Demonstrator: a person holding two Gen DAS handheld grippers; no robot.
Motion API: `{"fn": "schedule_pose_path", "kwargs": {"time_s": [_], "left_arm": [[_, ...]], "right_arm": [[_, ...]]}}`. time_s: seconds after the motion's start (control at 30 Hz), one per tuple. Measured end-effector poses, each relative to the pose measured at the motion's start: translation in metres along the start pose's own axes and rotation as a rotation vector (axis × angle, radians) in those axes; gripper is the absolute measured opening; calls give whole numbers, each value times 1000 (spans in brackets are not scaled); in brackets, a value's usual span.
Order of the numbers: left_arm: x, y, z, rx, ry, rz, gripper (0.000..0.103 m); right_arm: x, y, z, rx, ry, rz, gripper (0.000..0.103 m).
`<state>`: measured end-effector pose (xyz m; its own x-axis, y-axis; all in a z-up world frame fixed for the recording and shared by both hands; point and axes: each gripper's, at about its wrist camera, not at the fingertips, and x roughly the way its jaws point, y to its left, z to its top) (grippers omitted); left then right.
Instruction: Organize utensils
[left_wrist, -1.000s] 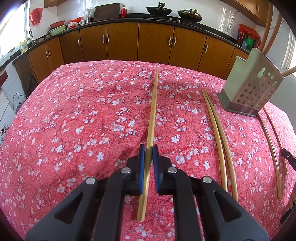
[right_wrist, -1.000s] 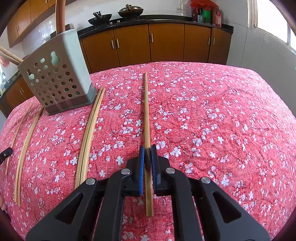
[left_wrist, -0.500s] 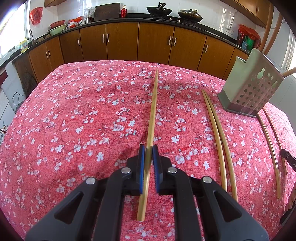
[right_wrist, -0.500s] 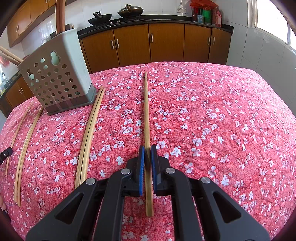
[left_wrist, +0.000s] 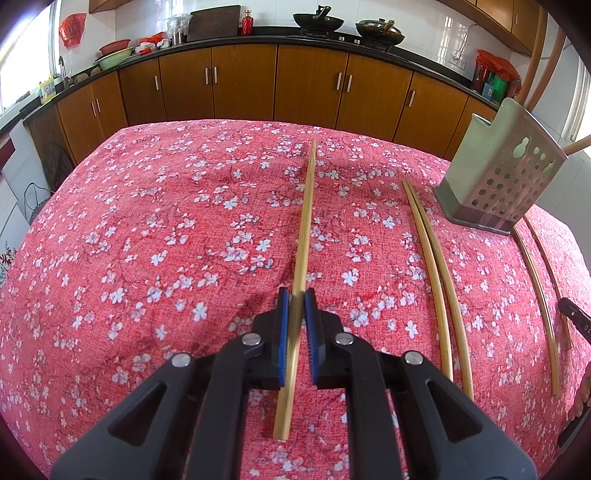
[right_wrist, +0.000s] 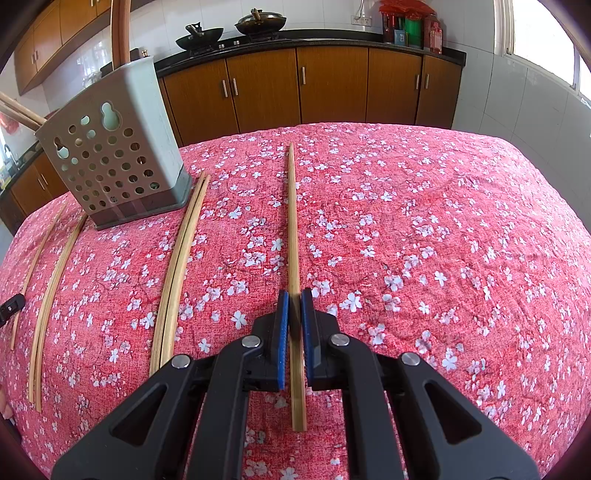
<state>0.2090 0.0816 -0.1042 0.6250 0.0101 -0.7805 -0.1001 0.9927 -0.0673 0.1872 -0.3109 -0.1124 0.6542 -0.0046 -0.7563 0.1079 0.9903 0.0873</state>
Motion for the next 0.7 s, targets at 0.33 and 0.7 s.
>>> {"fn": "schedule_pose_path", "kwargs": {"time_s": [0.33, 0.7], "left_arm": [[-1, 0, 0, -1, 0, -2, 13], [0, 1, 0, -3, -1, -5, 13]], "right_arm": [[0, 0, 0, 0, 1, 0, 8], [0, 0, 0, 0, 1, 0, 8]]}}
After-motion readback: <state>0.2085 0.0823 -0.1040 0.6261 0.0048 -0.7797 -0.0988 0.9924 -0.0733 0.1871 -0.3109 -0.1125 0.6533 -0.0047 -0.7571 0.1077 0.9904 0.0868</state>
